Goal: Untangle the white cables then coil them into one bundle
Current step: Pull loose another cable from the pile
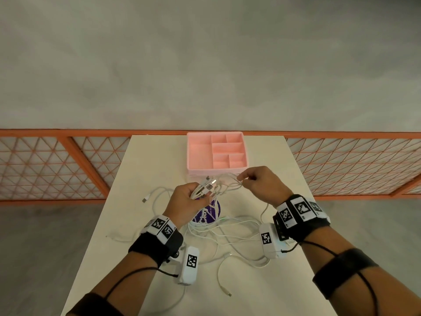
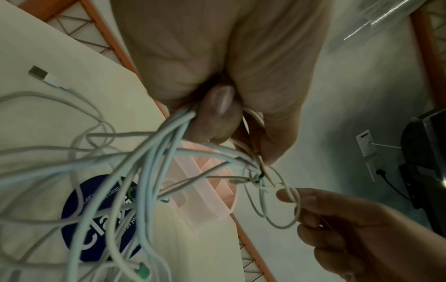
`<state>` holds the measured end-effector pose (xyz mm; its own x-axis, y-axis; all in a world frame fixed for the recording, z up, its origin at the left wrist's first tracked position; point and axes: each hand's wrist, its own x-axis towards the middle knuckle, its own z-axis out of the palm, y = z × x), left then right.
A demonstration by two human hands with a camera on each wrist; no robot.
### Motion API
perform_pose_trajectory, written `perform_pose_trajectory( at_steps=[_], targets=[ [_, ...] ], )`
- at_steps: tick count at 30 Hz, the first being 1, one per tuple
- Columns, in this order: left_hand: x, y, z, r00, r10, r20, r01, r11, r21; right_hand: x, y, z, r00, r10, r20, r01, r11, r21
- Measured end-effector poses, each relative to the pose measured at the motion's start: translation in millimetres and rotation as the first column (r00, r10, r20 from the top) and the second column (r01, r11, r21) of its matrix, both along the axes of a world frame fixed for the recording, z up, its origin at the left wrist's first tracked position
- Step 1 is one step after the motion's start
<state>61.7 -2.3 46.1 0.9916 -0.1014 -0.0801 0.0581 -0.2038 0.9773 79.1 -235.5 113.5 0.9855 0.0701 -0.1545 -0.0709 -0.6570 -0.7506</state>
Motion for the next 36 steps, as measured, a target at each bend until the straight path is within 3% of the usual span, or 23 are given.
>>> perform_pose_trajectory(
  at_steps=[3,8,13,17,21,27,31,33,36],
  targets=[
    [-1,1,2,0.998,-0.055,-0.041,0.055,0.998,0.015,-2,1,1,0.995,0.086,-0.055,-0.087,0.996,-0.008],
    [2,2,10,1.000,0.016,0.002,-0.016,1.000,-0.011,-12,6,8,0.990,0.110,-0.093,-0.089,0.975,0.203],
    [7,-12,17,0.995,-0.088,0.056,0.080,0.988,0.132,-15,19,4,0.979,0.186,-0.084,-0.157,0.950,0.271],
    [6,-14,16,0.991,-0.128,0.043,0.118,0.975,0.188,-17,19,-4,0.990,0.132,-0.041,-0.114,0.947,0.301],
    [0,-8,13,0.995,-0.093,-0.026,0.096,0.985,0.143,-17,6,-10,1.000,0.018,0.007,-0.020,0.915,0.404],
    [-6,-7,11,0.991,-0.119,-0.061,0.121,0.992,0.029,-18,5,-21,0.980,-0.038,0.194,0.012,0.991,0.130],
    [-8,-6,16,0.998,-0.041,-0.040,0.040,0.999,-0.024,-24,2,-35,0.974,0.070,0.217,-0.084,0.995,0.059],
    [-9,-4,24,0.999,0.015,-0.041,-0.017,0.998,-0.068,-24,-3,-43,0.969,0.159,0.191,-0.142,0.985,-0.096],
    [-9,3,29,0.984,0.140,-0.111,-0.163,0.959,-0.230,-26,-10,-58,0.985,0.116,0.129,-0.085,0.971,-0.222]
  ],
)
